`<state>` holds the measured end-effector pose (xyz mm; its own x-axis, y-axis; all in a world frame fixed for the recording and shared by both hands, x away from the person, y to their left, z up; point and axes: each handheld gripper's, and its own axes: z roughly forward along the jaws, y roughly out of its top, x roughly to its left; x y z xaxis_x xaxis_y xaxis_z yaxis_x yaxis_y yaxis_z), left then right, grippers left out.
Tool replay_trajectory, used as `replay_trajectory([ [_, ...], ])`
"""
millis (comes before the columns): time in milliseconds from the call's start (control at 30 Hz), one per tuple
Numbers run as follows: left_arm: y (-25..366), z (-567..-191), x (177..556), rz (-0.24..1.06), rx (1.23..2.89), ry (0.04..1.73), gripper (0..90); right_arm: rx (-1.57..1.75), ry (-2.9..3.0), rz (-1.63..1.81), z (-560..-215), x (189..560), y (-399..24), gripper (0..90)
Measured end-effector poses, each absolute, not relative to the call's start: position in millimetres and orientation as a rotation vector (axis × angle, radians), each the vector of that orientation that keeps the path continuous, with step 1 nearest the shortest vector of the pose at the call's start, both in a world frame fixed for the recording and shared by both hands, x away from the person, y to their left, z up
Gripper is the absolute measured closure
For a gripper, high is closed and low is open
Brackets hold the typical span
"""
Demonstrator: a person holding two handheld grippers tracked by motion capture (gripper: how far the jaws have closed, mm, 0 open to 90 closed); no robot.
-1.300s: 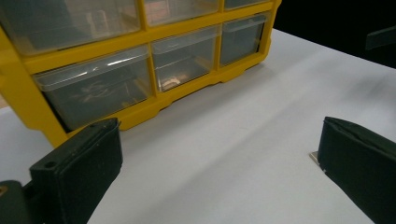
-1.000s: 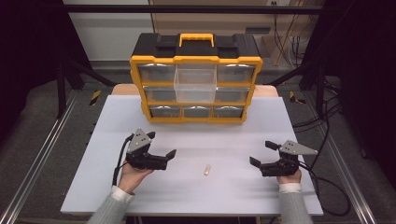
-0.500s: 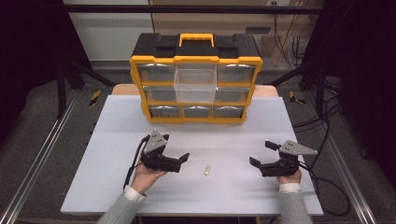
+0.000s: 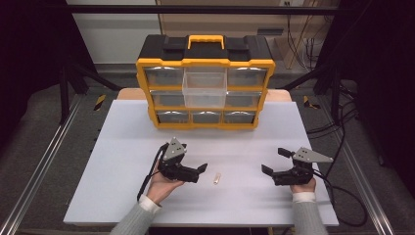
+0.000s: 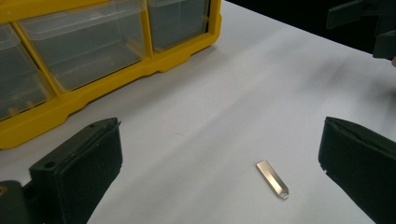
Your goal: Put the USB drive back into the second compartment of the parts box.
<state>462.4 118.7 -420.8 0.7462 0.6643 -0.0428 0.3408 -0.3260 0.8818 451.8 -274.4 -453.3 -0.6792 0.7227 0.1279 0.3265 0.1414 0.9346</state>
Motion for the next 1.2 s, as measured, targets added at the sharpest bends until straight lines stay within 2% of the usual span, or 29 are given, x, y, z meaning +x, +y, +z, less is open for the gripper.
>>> replay_trajectory([
  [867, 73, -443, 467, 0.345, 2.07, 0.78, 0.1, 1.009, 2.074, 1.551, -453, 452, -274, 2.7],
  [1200, 60, -454, 467, 0.311, 2.143, 0.801, 3.8, 1.01, 2.074, 1.553, -453, 452, -274, 2.7],
])
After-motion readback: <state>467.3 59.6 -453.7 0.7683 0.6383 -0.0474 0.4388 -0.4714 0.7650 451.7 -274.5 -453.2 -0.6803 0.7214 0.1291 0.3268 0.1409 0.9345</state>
